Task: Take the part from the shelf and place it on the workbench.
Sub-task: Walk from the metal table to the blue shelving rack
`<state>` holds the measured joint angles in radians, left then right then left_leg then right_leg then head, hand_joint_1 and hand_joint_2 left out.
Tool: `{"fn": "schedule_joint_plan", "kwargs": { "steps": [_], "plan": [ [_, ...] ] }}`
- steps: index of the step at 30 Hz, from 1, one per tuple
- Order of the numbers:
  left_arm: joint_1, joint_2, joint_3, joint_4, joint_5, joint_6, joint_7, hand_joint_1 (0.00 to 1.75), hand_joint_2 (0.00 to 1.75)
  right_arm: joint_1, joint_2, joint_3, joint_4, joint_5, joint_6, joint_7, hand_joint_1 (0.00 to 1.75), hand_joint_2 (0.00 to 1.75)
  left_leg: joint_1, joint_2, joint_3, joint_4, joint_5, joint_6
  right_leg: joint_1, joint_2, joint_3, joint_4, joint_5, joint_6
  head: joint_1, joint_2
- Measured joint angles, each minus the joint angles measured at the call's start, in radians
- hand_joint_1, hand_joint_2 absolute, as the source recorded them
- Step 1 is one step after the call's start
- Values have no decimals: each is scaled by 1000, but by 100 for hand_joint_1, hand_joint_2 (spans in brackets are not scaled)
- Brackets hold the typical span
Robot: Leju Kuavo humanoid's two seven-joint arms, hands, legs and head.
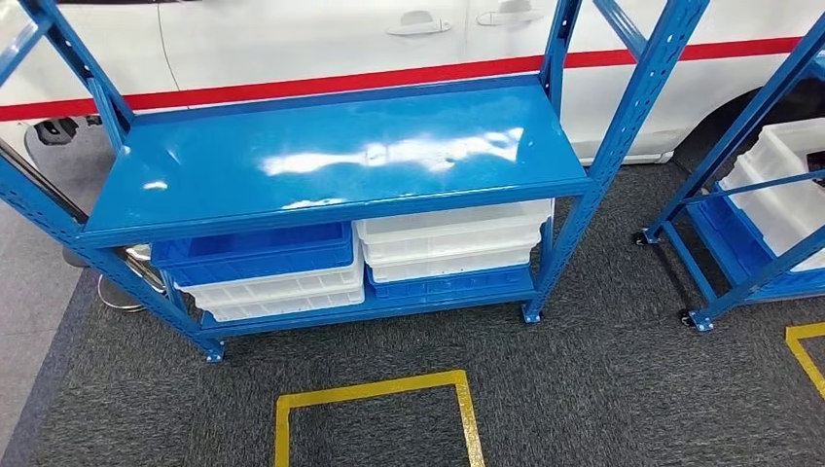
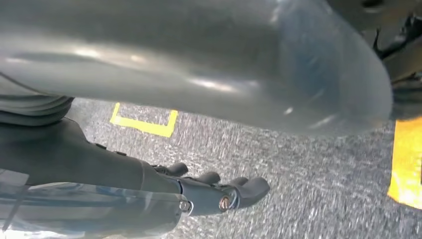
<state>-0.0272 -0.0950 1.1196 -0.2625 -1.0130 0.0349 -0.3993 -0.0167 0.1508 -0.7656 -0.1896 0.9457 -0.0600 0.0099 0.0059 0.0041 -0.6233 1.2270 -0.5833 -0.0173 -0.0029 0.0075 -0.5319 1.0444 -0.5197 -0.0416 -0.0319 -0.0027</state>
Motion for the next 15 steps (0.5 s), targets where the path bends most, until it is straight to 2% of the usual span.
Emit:
{"fn": "schedule_joint_plan", "kwargs": {
  "steps": [1, 3, 5, 8, 9, 10, 12, 13, 14, 15],
  "plan": [
    [1, 0, 0, 0, -1, 1, 0, 0, 0, 2, 0, 0, 0, 0, 1, 0, 0, 0, -2, 0, 11, -59, 55, 7, 1, 0, 11, -1, -8, 1, 0, 0],
    [2, 1, 0, 0, -4, 6, 0, 0, 0, 0, 2, 0, 1, 0, -2, 0, 0, 0, -9, -1, 23, -143, 111, 23, 3, 2, 23, -1, -20, 7, 0, 0],
    [2, 2, 0, 0, -7, 17, 0, 0, 0, -4, 5, 0, 2, 0, -17, 2, 0, 0, -15, -3, 21, -161, 114, 33, 3, 4, 25, -2, -27, 18, 0, 0],
    [0, 2, 0, 0, -12, 27, -1, 0, 0, -7, 10, -1, 1, 0, -37, 5, 0, 0, -5, -3, 36, -191, 133, 46, 5, 2, 25, 10, -47, 34, 0, 0],
    [-2, 2, 0, 0, -13, 27, -2, 0, 0, -7, 11, -1, 1, 0, -39, 5, 0, 0, -1, -3, 41, -200, 135, 50, 5, 1, 9, 44, -68, 39, 0, 0],
    [-3, 2, 0, 0, -15, 27, -2, 0, 0, -8, 11, -2, 1, 0, -40, 5, 0, 0, -1, -2, 44, -204, 134, 52, 2, -1, -21, 99, -96, 43, 0, 0],
    [-4, 2, 0, 0, -17, 28, -4, 0, 0, -7, 12, -3, 1, 0, -42, 5, 0, 0, 0, 0, 48, -205, 130, 56, -5, -2, -96, 224, -142, 51, 0, 0],
    [-5, 2, 0, 0, -18, 30, -5, 0, 0, -7, 12, -3, 1, 0, -43, 4, 0, 0, 1, 0, 50, -205, 128, 55, -9, -2, -120, 256, -140, 55, 0, 0],
    [-4, 1, 0, 0, -20, 32, -5, 0, 0, -6, 12, -3, 1, 0, -43, 4, 0, 0, 2, -1, 54, -205, 125, 53, -13, -2, -126, 250, -116, 59, 0, 0],
    [-4, 1, 0, 0, -21, 35, -6, 0, 0, -6, 12, -4, 1, 0, -44, 3, 0, 0, 4, -2, 60, -205, 121, 50, -16, -3, -113, 208, -76, 62, 0, 0]
  ]
}}
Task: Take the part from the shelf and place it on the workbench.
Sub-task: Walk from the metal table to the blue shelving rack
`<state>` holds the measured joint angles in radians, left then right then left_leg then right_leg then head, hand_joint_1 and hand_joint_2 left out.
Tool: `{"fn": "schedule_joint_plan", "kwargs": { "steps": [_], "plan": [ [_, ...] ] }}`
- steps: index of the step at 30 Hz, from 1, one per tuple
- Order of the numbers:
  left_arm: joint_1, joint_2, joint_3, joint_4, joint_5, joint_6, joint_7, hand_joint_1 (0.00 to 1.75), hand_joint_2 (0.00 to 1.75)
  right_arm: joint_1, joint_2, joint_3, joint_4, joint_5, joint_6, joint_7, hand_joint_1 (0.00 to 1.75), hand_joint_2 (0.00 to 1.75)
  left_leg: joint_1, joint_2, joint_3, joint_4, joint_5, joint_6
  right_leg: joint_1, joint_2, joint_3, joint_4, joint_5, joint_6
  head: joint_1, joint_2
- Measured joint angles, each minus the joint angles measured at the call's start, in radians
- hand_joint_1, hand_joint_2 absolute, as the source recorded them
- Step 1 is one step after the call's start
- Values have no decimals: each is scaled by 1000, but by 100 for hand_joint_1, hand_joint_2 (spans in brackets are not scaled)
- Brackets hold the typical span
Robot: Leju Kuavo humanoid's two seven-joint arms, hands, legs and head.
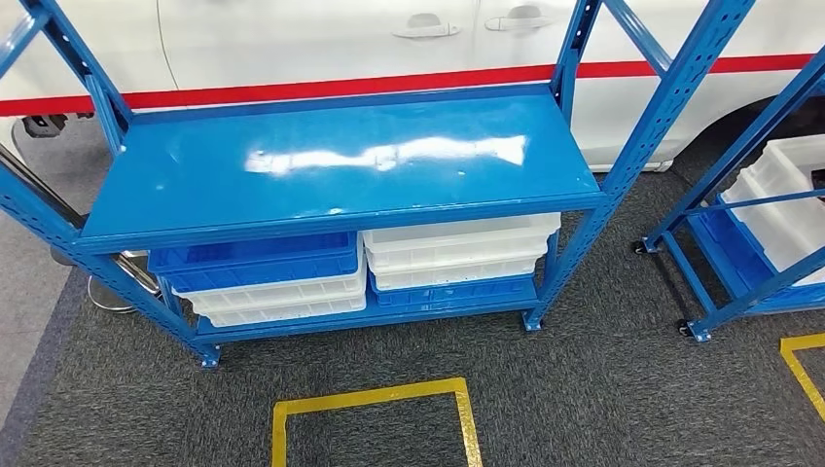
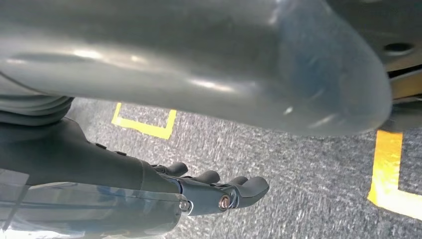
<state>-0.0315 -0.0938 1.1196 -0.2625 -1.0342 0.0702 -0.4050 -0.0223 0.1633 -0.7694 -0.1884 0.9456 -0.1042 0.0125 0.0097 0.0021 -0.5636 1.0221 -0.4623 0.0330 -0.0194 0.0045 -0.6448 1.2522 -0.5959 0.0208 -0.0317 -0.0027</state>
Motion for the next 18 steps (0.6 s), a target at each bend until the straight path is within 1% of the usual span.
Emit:
{"fn": "schedule_joint_plan", "kwargs": {
  "steps": [1, 2, 3, 4, 6, 7, 8, 9, 10, 11, 12, 13, 15, 17, 18],
  "plan": [
    [0, 0, 0, 0, -2, 3, 0, 0, 0, 0, 0, -1, 0, 0, -1, -2, 0, 44, 2, -1, 6, 1, -4, -5, -4, -1, 25, -65, 45, 2, 0, 0],
    [0, -1, 0, 0, -3, 5, 0, 0, 0, 0, 0, -1, 0, -1, -1, -3, 0, 87, 1, -2, 9, 4, -10, -12, -4, -2, 51, -130, 76, 3, 0, 0],
    [-1, -1, 0, 0, -3, 7, 0, 0, 0, -1, 0, -2, 0, -2, -2, -5, 0, 131, 0, -2, 11, 6, -14, -19, -4, -2, 70, -176, 94, -1, 0, 0],
    [-2, -1, 0, 0, -4, 9, -1, 0, 0, -2, 1, -2, 0, -2, -2, -7, 0, 175, -2, -2, 11, 6, -17, -26, -3, -2, 80, -201, 99, -6, 0, 0],
    [-3, -1, 0, 0, -5, 15, -1, 0, 0, -4, 2, -3, 0, -2, -4, -10, 0, 175, -2, -2, 14, 1, -17, -38, 0, 0, 83, -209, 96, -20, 0, 0],
    [-3, -2, 0, 0, -7, 19, -1, 0, 0, -4, 3, -3, 0, -2, -6, -9, 0, 175, -2, -1, 18, -4, -16, -39, 1, 1, 86, -214, 98, -24, 0, 0],
    [-4, -2, 0, 0, -9, 22, -1, 0, 0, -3, 4, -4, 0, -2, -6, -7, 0, 175, -1, -1, 21, -8, -15, -33, 1, 1, 88, -219, 100, -27, 0, 0],
    [-3, -3, 0, 0, -11, 26, -1, 0, 0, -3, 5, -4, 0, -2, -7, -5, 0, 175, -2, -1, 24, -12, -15, -22, 1, 1, 91, -224, 102, -29, 0, 0],
    [-3, -3, 0, 0, -12, 30, -1, 0, 44, -3, 6, -5, 0, -2, -8, -3, 0, 175, -3, 0, 26, -14, -14, -7, 0, 0, 93, -226, 103, -29, 0, 0],
    [-3, -3, 1, 0, -13, 34, -1, 0, 87, -3, 7, -7, 0, -2, -8, -3, 0, 175, -3, 0, 26, -14, -14, 4, 1, 0, 93, -226, 102, -30, 0, 0],
    [-3, -2, 1, 0, -13, 38, 0, 0, 131, -3, 8, -9, 0, -2, -9, -4, 0, 131, -3, 0, 28, -15, -14, 9, 2, 0, 94, -226, 102, -32, 0, 0],
    [-3, -2, 2, 0, -13, 41, 0, 0, 175, -3, 10, -10, 0, -3, -11, -6, 0, 87, -3, -1, 29, -15, -12, 11, 3, 0, 95, -226, 101, -33, 0, 0],
    [-3, -3, 2, 0, -14, 44, 1, 0, 175, -4, 11, -12, 0, -4, -14, -9, 0, 0, -1, -1, 30, -17, -12, 12, 6, 0, 97, -226, 99, -37, 0, 0],
    [-3, -4, 2, 0, -15, 44, 1, 0, 175, -4, 11, -14, 0, -4, -16, -10, 0, 0, 0, -1, 31, -17, -12, 10, 9, 0, 97, -225, 98, -39, 0, 0],
    [-3, -4, 2, 0, -15, 44, 1, 0, 175, -4, 11, -15, 0, -4, -16, -10, 0, 0, 1, -1, 31, -18, -11, 6, 10, 0, 98, -225, 97, -40, 0, 0]
  ]
}}
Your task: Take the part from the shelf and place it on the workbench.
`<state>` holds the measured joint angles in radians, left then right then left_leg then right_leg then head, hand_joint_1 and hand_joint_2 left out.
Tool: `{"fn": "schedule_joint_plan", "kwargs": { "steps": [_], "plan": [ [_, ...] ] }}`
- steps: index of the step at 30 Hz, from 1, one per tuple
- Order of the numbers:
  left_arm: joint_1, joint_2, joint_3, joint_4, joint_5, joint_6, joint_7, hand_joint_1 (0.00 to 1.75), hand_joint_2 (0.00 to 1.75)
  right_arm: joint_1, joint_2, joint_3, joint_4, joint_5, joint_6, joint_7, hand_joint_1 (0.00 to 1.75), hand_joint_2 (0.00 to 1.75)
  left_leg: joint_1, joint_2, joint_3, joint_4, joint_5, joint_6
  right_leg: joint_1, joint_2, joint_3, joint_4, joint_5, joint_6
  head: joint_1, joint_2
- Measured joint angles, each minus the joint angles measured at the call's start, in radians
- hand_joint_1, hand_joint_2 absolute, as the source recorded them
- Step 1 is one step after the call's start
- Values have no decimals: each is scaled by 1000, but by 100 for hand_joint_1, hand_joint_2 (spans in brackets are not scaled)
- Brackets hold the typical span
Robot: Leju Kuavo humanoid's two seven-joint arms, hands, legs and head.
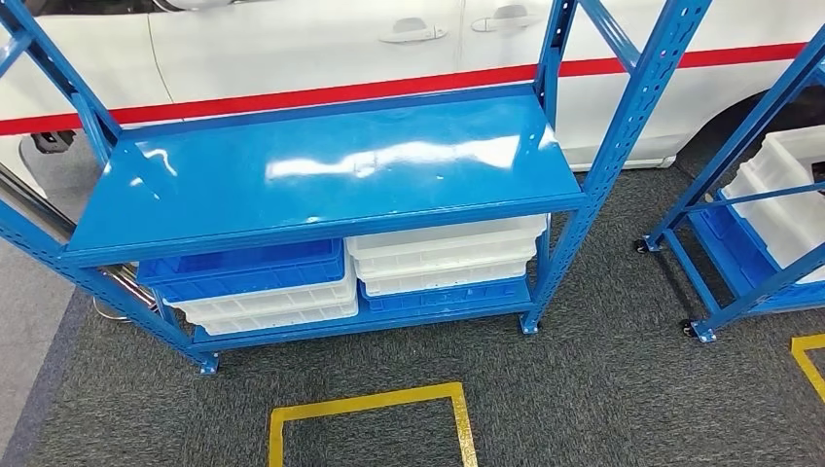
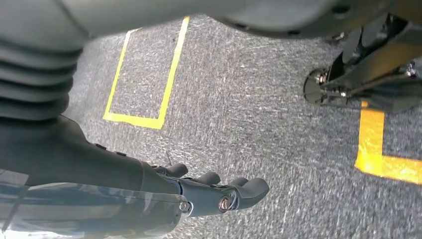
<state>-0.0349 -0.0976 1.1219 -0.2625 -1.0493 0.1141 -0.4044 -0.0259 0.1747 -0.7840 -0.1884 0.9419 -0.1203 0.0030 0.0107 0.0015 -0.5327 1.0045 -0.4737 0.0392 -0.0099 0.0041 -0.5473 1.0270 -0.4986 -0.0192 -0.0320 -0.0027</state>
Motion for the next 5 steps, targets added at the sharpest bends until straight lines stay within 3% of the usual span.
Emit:
{"fn": "schedule_joint_plan", "kwargs": {
  "steps": [5],
  "plan": [
    [0, 0, 1, 0, -1, 0, 0, 0, 175, 0, 0, -2, 0, 1, 3, 5, 0, 0, 6, 0, 2, -3, -1, -48, 3, -1, 0, 1, -2, -2, 0, 0]
  ]
}}
